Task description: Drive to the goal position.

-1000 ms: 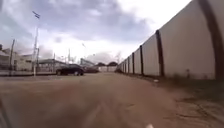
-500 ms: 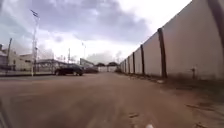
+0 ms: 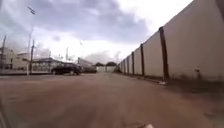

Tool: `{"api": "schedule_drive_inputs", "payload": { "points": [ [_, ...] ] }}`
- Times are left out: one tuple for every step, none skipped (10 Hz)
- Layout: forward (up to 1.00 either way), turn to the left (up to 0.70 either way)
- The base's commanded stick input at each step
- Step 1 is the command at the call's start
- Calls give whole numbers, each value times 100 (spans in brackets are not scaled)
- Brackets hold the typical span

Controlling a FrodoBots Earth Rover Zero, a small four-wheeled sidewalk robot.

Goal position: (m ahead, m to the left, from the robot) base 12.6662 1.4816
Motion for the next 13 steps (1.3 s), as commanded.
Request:
{"api": "schedule_drive_inputs", "payload": {
  "points": [
    [70, -1],
    [70, 0],
    [70, 0],
    [70, 0],
    [70, 0],
    [70, 0],
    [70, 0],
    [70, 0],
    [70, -28],
    [70, -25],
    [70, -10],
    [70, 0],
    [70, 0]
  ]
}}
